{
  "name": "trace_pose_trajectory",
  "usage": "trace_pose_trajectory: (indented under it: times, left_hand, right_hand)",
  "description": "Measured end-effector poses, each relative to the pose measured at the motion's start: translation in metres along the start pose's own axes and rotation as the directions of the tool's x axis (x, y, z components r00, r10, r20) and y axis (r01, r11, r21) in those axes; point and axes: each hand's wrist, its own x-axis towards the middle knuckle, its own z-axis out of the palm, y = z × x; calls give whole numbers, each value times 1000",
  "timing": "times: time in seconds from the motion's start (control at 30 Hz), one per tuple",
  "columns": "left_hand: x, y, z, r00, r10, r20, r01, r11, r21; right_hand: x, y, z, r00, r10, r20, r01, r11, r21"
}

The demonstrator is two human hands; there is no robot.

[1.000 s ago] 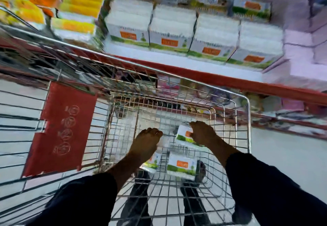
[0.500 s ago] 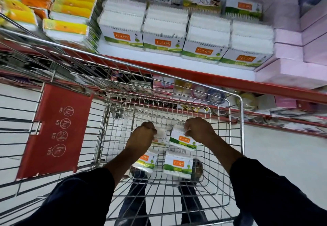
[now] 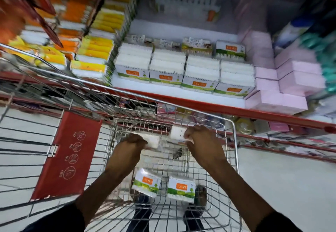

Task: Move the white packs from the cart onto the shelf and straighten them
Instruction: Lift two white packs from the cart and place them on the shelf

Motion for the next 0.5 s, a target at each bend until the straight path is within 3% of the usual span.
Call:
trace_pose_trajectory:
  times: [0.17,0.37,0.5]
  left_hand:
    - [-8,4,-90,972,28,-235,-39,998,-43]
    - [16,0,-165,898,95,-429,-86,995,41]
    - [47,-6,-186,886,104,-451,-95,995,42]
  right_hand:
    - [-6,-37,-65,976,-50,-213,63,997,54]
    - [16,-72,-116,899,-99,-426,150,985,89]
    - [46,-82,-119,870,-93,-484,164,981,107]
